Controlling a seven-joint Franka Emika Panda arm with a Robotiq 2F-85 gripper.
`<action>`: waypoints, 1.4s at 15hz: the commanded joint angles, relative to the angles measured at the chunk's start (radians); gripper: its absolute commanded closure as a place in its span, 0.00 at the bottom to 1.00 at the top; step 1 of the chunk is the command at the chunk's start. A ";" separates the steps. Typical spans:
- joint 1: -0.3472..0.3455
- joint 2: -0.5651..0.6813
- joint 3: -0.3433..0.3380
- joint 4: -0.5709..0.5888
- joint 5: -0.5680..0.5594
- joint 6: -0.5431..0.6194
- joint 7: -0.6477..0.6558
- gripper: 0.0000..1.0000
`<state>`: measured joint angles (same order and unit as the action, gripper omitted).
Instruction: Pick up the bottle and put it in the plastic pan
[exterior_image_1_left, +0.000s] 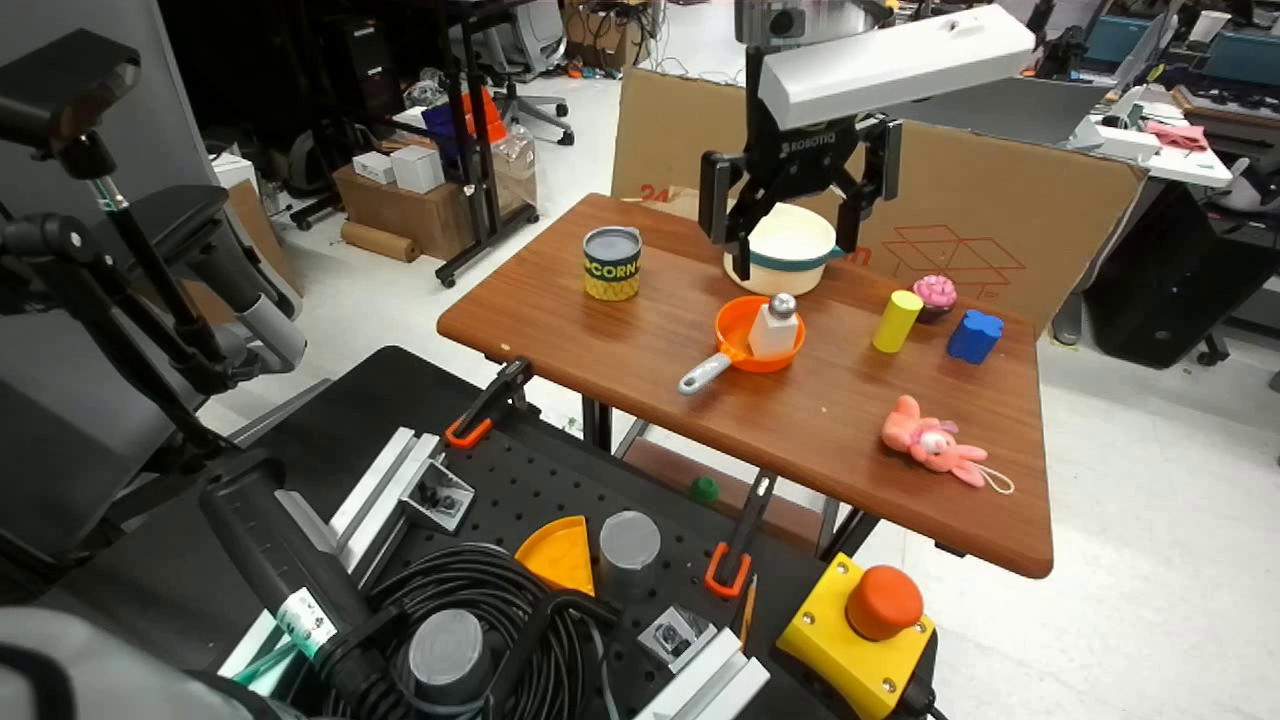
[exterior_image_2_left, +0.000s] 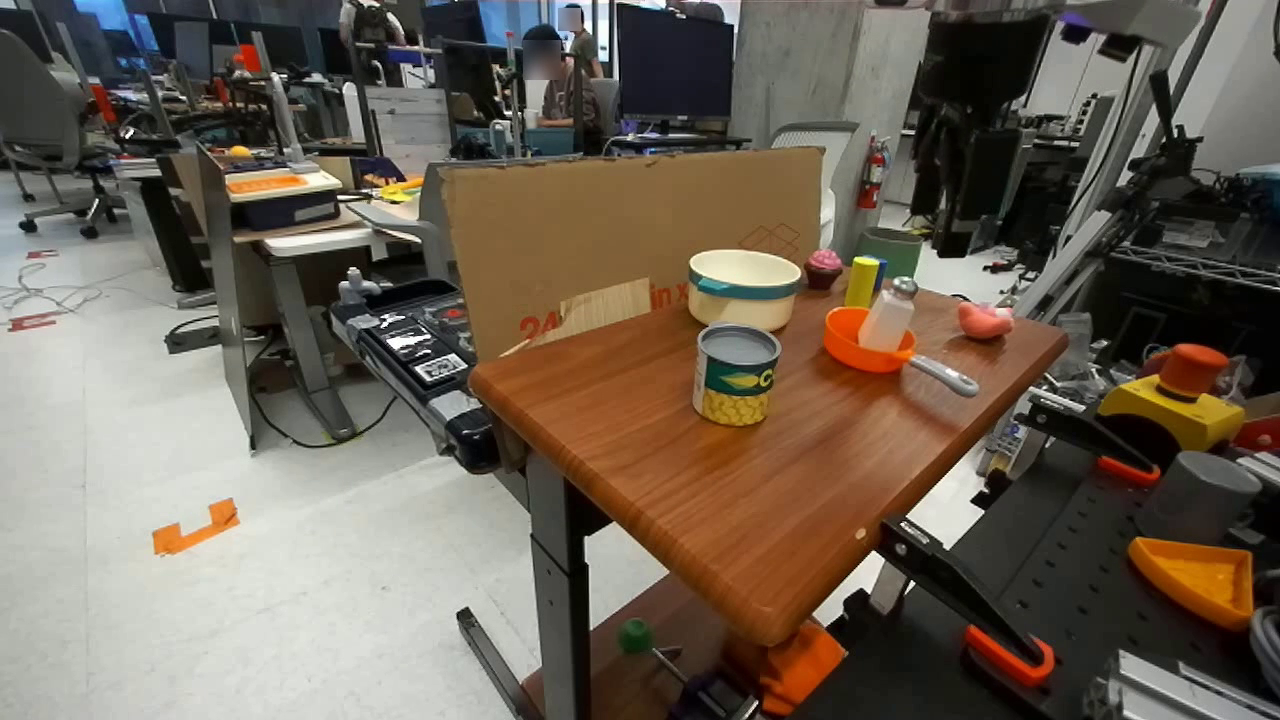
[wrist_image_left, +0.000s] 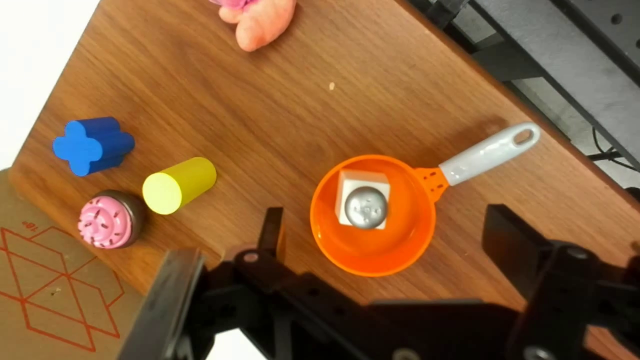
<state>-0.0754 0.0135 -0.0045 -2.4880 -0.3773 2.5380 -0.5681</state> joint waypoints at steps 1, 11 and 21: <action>0.013 -0.025 -0.013 -0.021 0.096 0.041 0.031 0.00; 0.025 0.024 -0.007 0.034 0.193 -0.018 0.372 0.00; 0.027 0.042 -0.007 0.028 0.262 -0.013 0.536 0.00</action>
<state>-0.0619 0.0553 -0.0042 -2.4736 -0.1582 2.5372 -0.0424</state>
